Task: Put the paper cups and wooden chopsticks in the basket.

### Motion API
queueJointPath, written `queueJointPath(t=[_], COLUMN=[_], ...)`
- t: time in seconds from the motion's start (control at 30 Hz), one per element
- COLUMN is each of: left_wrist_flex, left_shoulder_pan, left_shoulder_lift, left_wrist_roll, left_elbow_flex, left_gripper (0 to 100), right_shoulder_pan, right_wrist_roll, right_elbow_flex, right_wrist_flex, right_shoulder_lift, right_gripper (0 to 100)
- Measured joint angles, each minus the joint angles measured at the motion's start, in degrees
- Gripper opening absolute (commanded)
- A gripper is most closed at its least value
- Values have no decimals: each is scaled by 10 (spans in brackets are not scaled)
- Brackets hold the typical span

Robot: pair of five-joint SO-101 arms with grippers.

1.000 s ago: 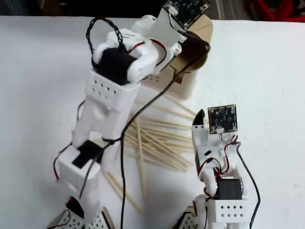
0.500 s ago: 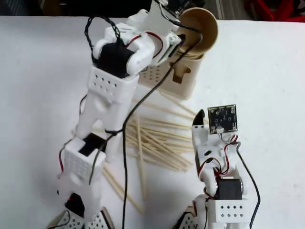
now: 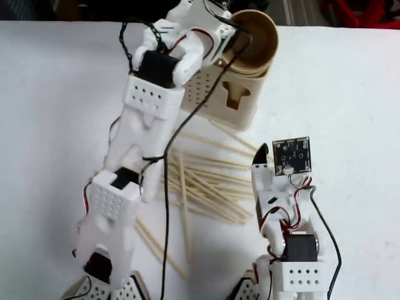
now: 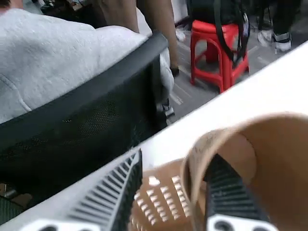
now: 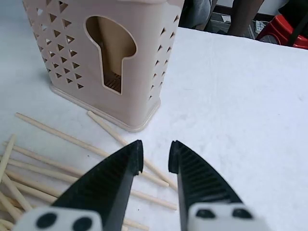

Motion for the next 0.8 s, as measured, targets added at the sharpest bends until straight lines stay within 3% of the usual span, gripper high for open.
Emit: queueJointPath(t=[0.2, 0.43, 0.63, 0.8], left_wrist_flex=[-48, -50, -2, 72], left_shoulder_pan=[-2, 0, 11, 38], left_shoulder_lift=[2, 2, 2, 2], left_wrist_roll=[25, 25, 20, -44], left_elbow_flex=[0, -33, -41, -41], left_gripper=[210, 203, 116, 41], right_shoulder_pan=[0, 0, 0, 0], right_wrist_roll=[0, 0, 0, 0], right_elbow_flex=[0, 0, 0, 0], right_wrist_flex=[0, 0, 0, 0], right_shoulder_lift=[0, 0, 0, 0], right_gripper=[104, 104, 104, 104])
